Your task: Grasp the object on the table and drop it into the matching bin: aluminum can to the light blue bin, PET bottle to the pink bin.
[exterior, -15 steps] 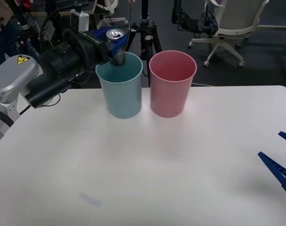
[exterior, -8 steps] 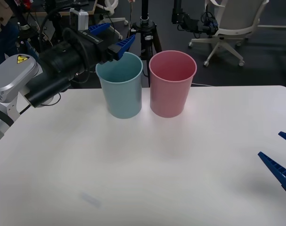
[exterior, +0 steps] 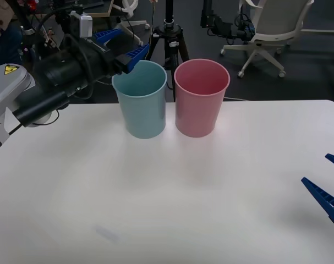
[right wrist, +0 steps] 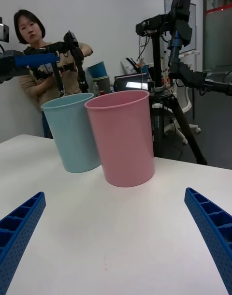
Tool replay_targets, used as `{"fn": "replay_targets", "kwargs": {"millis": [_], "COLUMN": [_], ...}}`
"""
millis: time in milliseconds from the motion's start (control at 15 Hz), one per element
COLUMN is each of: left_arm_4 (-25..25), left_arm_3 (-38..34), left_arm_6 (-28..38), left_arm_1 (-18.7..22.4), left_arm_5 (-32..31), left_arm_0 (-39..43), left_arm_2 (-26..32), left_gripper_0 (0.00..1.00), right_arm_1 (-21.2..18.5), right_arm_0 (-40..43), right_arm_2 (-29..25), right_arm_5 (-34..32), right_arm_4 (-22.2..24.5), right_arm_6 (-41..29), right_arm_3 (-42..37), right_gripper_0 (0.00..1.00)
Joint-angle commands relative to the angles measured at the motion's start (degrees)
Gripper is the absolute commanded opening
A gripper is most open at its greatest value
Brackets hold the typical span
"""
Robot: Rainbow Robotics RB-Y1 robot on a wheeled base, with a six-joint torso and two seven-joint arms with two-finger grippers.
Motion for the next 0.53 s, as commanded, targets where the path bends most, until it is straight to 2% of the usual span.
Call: {"fn": "replay_targets", "kwargs": {"millis": [67, 267, 533], "left_arm_4": [5.1, 7.3, 7.9], "left_arm_3": [-4.9, -11.9, -18.2], "left_arm_6": [-1.3, -2.8, -4.5], "left_arm_1": [4.6, 9.1, 11.3], "left_arm_5": [-0.1, -0.4, -2.4], "left_arm_0": [3.4, 11.0, 21.4], "left_arm_2": [0.1, 4.1, 11.8], "left_gripper_0": [1.00, 1.00, 1.00], "right_arm_1": [0.0, 0.0, 0.0], "right_arm_0": [0.0, 0.0, 0.0], "right_arm_2": [0.0, 0.0, 0.0], "right_arm_5": [0.0, 0.0, 0.0], "right_arm_4": [0.0, 0.0, 0.0], "right_arm_6": [0.0, 0.0, 0.0], "right_arm_3": [0.0, 0.0, 0.0], "right_gripper_0": [1.00, 1.00, 1.00]}}
